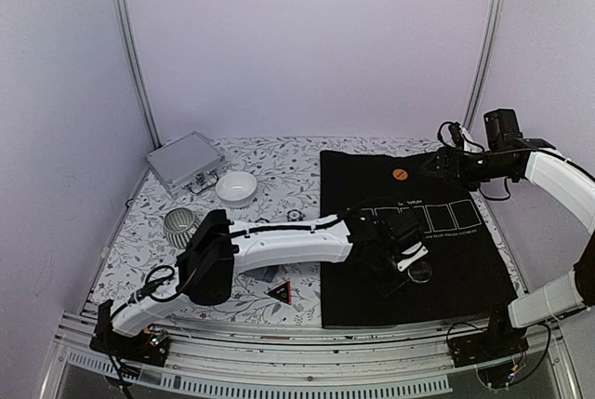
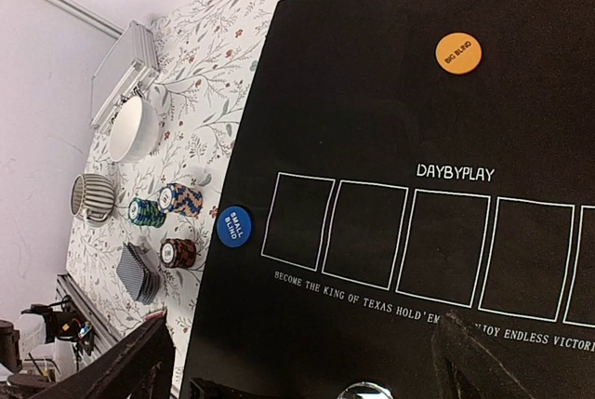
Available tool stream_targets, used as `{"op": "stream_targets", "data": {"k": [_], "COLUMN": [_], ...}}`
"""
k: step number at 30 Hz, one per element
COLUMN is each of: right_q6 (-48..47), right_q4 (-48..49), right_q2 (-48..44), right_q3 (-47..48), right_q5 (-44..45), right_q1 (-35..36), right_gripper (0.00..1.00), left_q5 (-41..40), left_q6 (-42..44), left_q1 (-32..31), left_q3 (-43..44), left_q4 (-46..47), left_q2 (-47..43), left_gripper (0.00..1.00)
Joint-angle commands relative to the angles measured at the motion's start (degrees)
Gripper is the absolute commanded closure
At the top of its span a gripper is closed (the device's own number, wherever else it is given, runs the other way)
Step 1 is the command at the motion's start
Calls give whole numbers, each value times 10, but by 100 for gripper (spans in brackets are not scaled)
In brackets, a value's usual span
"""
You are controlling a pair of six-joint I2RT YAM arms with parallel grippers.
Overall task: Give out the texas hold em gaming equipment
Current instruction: Place the pile of poker chips at the dealer area.
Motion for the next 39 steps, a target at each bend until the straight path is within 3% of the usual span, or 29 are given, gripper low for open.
{"op": "stream_targets", "data": {"k": [1, 9, 16, 25, 33, 39], "right_q6": [-9, -8, -7, -6, -6, -5], "right_q4": [4, 7, 7, 6, 6, 6], "right_q2": [-14, -12, -1, 7, 9, 12], "right_q3": [-11, -13, -8, -3, -5, -5], "right_q5": [-19, -26, -37, -47, -51, -56], "right_q1": [2, 1, 1, 1, 1, 1], "right_gripper": [1, 1, 1, 1, 1, 1], "left_q5": [-21, -52, -98, -103, -89, -92], "left_q6": [-25, -27, -6, 6, 13, 14], "left_q1": [-16, -17, -28, -32, -30, -26], "left_q3": [20, 16, 22, 21, 11, -5], "left_q4": [-29, -29, -28, -28, -13, 26], "left_q2": [6, 31, 39, 41, 31, -8], "left_gripper": [100, 100, 71, 59, 41, 35]}}
